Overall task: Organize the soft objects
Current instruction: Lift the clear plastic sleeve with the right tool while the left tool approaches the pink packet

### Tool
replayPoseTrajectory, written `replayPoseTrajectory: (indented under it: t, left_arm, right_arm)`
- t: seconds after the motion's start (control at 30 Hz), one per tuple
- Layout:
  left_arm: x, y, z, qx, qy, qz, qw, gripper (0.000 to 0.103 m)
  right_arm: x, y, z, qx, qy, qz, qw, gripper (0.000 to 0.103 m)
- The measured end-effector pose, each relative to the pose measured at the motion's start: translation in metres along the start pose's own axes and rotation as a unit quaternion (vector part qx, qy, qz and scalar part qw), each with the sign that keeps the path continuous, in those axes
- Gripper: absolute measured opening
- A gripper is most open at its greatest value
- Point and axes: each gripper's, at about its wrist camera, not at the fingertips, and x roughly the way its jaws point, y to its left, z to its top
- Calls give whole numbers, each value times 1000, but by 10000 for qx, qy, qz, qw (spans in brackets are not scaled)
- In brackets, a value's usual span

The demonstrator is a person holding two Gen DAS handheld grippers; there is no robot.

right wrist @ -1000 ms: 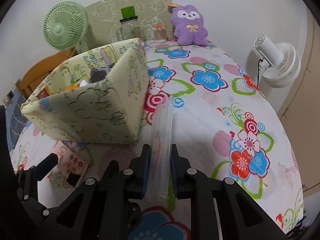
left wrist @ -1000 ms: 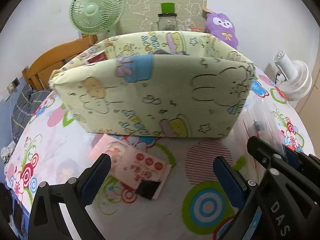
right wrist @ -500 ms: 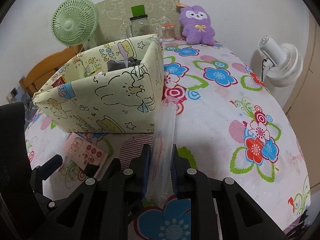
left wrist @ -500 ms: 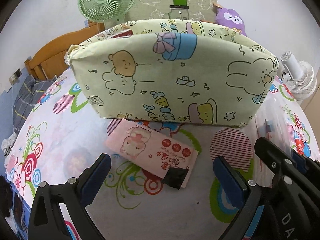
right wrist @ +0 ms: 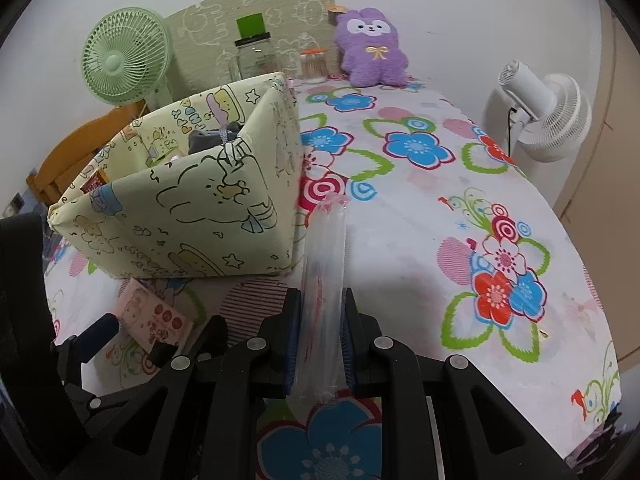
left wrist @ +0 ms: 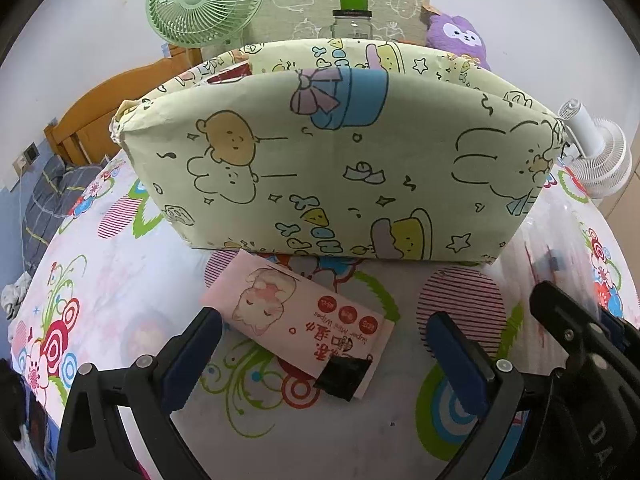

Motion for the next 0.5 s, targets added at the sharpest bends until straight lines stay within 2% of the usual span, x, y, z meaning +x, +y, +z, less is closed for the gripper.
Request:
replayPoseTrajectory:
  t: [0.23, 0.5]
  left_arm:
    - [-9, 8, -12, 52, -134, 149, 9998, 103]
    - [-13, 32, -19, -160, -83, 209, 9996, 103]
  right_arm:
    - [-10, 8, -12, 1, 30, 56, 10000, 21]
    - [-14, 31, -19, -191, 56, 245, 9995, 21]
